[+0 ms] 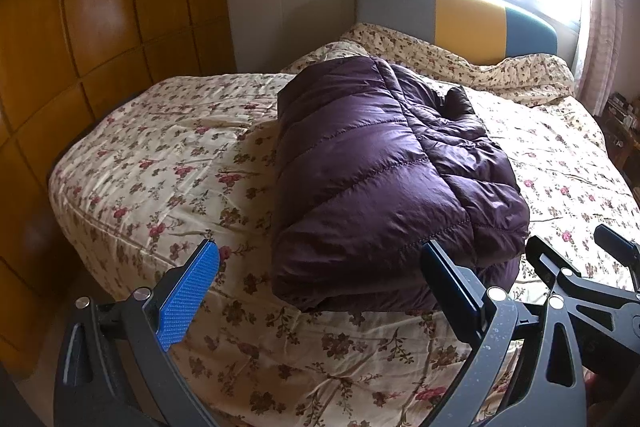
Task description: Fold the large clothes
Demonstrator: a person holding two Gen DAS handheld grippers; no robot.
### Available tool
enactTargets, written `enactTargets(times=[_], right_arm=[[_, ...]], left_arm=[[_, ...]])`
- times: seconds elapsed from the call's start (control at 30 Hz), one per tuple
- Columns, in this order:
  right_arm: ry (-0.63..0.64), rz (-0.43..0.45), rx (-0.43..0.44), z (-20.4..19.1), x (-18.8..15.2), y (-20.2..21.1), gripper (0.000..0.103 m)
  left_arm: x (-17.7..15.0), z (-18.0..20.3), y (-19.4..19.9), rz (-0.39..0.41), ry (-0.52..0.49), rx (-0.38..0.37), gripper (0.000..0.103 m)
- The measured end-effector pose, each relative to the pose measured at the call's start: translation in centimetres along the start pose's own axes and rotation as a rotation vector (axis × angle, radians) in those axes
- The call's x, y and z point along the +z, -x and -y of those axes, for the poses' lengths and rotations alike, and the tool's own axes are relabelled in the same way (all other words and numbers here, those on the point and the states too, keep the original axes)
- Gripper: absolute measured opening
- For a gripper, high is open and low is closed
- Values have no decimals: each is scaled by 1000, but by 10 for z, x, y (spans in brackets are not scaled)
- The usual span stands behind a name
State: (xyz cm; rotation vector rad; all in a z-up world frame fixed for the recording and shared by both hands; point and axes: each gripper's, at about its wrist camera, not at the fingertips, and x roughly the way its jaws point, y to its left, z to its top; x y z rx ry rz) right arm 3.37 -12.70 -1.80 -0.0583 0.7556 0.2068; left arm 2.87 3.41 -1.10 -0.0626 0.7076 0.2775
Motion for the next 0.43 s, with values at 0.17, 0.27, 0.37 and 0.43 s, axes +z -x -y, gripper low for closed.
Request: enactTargets(times=[0.17, 0.27, 0.37, 0.43], right_arm=[[-2, -1, -1, 1, -1, -1, 101], [-5, -2, 1, 0, -1, -1, 101], [-7, -1, 6, 0, -1, -1, 101], [-5, 0, 6, -1, -1, -1, 101]], left_arm=[[0, 0, 0, 6, 2, 6, 100], [0, -1, 0, 1, 6, 6, 100], [0, -3, -1, -14, 13, 17, 100], [0, -5, -2, -17, 25, 19, 100]])
